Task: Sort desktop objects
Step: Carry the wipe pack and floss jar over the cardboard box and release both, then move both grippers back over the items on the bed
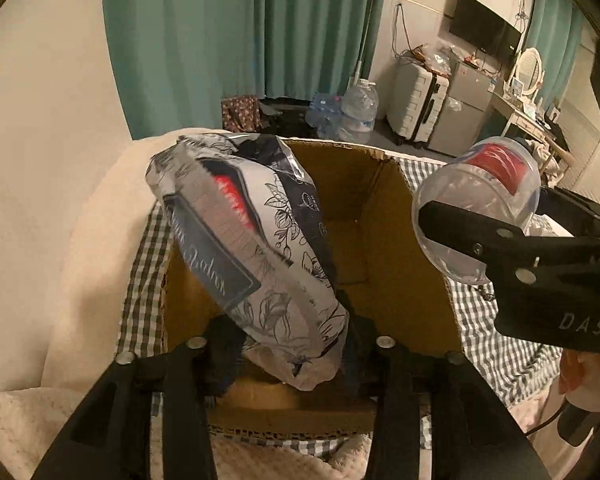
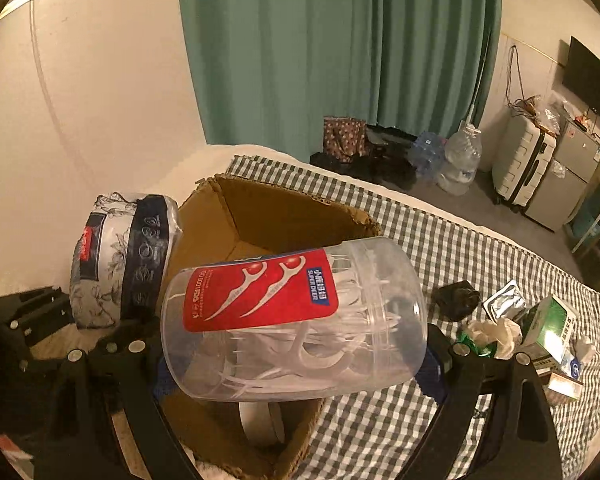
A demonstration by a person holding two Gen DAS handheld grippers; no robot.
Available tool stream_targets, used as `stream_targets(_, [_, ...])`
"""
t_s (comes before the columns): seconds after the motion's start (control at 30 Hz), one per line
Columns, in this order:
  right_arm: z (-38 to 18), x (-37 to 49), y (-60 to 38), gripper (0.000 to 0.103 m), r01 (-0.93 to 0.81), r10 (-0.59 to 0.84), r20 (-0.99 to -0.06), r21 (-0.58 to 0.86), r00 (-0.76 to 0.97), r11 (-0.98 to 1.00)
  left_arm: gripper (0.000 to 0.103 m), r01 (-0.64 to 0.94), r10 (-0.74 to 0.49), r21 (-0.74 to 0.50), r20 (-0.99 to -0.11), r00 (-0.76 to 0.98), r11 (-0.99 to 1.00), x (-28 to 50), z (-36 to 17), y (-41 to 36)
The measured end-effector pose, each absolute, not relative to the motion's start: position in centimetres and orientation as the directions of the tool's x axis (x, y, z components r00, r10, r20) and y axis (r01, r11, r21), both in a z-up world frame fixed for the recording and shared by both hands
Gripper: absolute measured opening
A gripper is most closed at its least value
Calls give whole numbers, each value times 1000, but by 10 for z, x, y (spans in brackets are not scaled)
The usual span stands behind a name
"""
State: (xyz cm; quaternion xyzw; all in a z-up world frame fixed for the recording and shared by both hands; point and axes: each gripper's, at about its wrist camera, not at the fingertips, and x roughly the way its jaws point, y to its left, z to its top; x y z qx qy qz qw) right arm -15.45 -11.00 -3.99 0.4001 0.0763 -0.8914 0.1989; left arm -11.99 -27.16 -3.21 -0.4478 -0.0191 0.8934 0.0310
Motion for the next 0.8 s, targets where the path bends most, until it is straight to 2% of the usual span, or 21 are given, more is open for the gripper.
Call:
stream_targets(0.13, [-39,-159,-111,91,411,-308,-744,50,-593,-910,89,-20,21,-10,-787,-617,-1000,-118,-35,-271])
stream_targets(0.17, [-37,-159,-111,91,401,-299,-740,44,-602,-915,92,-9,4,3,-785,-620,-1000,-118,-35,-271])
stream_targets(0.3, [-24,-155,-108,94,371,-255,-713,-7,-653,-929,95,19,-23,14,-783,-621,-1000,-115,-37,-271])
stream_targets(0.53, [-3,-142,-86,95,339,-278,-685,48,-674,-940,95,10,-1,-6,-800,-599,-1000,-110,-41,-261])
stream_targets(0.8, [-1,-108,6,95,225,-211,-664,65,-717,-972,95,-52,27,6,-794,-607,-999,-94,-19,-214])
